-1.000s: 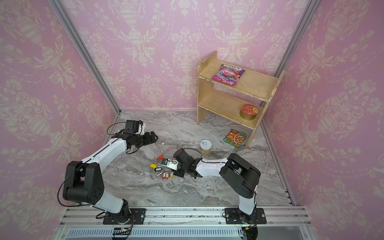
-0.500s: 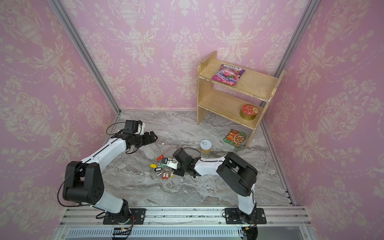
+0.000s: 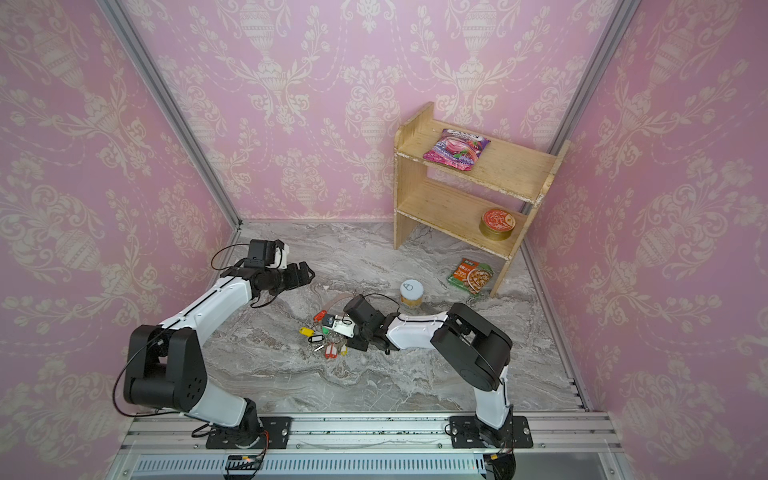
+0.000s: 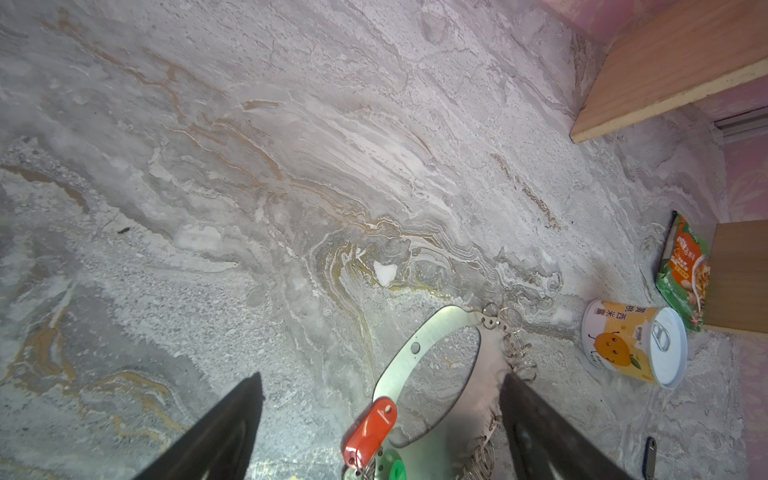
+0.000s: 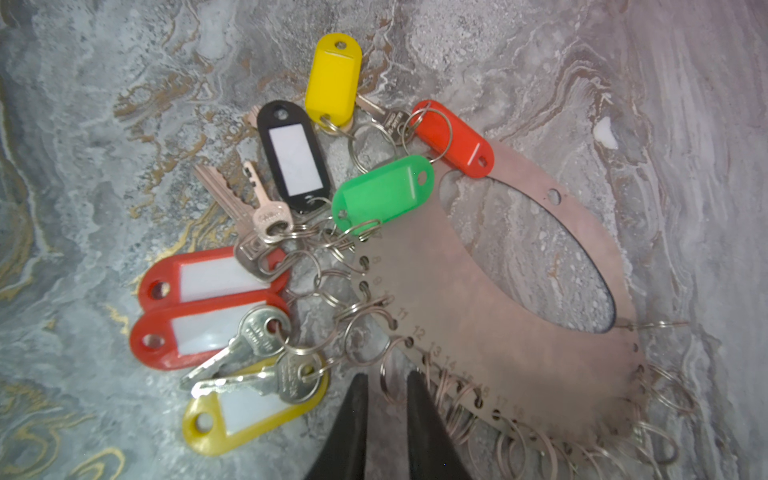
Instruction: Put the keys on the keyring
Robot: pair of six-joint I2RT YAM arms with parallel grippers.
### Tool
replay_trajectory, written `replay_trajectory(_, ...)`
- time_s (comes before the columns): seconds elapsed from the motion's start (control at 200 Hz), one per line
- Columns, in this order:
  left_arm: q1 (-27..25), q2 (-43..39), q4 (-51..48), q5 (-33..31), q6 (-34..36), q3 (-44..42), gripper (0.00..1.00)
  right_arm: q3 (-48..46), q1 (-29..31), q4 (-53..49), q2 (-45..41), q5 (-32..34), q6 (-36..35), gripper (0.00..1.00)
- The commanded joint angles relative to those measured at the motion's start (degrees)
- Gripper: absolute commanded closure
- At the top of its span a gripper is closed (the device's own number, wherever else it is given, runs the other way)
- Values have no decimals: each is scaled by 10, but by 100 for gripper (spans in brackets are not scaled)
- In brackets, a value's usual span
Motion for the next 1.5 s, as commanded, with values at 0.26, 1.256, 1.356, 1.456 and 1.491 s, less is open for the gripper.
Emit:
replay_trajectory(0.26,7,-16,-1,-2,3,-9,8,24,7,-20,25,23,-17,81)
replay_trajectory(1.256,9,-33,4,-1,2,-12,8,28,11,-47,2,48,3,100)
replay_trajectory(1.356,8,-45,13,10,1,-14,8,30,7,-63,-27,20,4,100)
replay_trajectory(1.456,-1,-65,26,25,11,-19,8,24,-3,-70,-66,-13,14,100)
replay_trajectory(1.491,-7,-74,34,27,14,-22,8,21,-6,-71,-83,-24,16,100)
